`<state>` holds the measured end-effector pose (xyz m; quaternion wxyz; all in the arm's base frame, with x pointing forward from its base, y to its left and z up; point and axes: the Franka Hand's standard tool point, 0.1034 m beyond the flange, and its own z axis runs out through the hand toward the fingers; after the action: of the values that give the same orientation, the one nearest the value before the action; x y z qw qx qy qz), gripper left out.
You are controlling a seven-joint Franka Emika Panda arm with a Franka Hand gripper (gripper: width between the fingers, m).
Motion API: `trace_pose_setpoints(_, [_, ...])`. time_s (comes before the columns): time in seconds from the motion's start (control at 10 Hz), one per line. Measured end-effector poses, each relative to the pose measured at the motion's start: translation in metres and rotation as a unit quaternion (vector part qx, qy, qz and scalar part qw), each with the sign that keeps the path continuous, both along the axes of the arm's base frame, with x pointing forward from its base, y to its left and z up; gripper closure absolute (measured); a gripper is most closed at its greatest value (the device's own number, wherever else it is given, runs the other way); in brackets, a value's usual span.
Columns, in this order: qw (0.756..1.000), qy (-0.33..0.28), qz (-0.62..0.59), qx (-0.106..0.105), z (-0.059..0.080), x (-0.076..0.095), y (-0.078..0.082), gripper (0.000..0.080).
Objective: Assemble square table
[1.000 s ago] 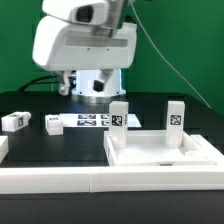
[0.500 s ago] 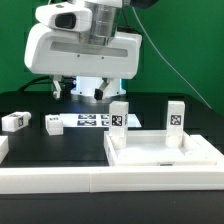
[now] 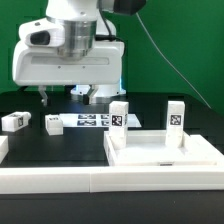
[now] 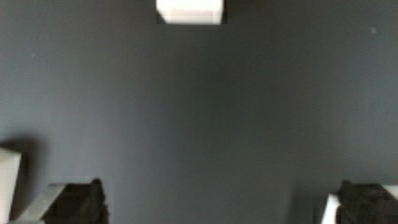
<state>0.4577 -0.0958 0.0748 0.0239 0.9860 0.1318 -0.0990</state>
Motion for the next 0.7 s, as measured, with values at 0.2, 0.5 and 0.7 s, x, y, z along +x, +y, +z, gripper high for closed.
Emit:
trace_pose_setpoints(0.2, [1.000, 0.015, -0.007, 0.010, -0.006, -0.007, -0.016, 0.0150])
trace_pose_setpoints(0.5, [1.000, 0.013, -0.006, 0.009, -0.006, -0.005, -0.015, 0.0151])
trace_pose_setpoints(0.7, [1.000, 0.014, 0.001, 0.024, -0.017, -0.011, -0.027, 0.0150])
